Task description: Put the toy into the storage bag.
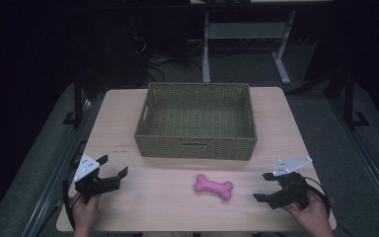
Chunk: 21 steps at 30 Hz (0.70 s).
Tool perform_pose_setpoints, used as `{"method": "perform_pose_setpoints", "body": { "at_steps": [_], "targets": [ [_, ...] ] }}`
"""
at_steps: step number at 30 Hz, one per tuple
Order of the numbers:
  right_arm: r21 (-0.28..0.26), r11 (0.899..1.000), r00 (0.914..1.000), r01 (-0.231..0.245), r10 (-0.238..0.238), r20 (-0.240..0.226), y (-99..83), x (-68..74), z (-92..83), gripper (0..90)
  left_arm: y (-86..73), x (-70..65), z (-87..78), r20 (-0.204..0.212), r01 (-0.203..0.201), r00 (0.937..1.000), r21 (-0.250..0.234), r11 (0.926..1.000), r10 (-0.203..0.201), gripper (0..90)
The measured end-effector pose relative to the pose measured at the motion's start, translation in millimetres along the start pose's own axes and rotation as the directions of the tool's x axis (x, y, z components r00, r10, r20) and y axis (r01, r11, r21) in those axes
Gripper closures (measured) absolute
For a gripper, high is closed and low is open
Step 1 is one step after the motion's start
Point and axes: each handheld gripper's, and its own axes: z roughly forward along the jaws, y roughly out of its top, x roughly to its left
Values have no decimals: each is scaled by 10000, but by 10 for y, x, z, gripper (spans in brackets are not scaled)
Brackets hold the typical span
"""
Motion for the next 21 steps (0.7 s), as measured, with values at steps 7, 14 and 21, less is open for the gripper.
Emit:
{"method": "perform_pose_setpoints", "body": {
  "at_steps": [7,14,21],
  "targets": [
    [262,9996,9998,137,-133,-129,85,5,14,178,0,2,-1,7,1,10000,5,10000,-1,133],
    [383,9986,9988,358,-345,-347,165,21,36,178,2,-9,6,26,19,10000,-14,10000,-19,133],
    [594,9966,9969,578,-545,-561,293,49,48,179,5,-11,9,29,17,10000,-13,10000,-17,133]
  ]
}}
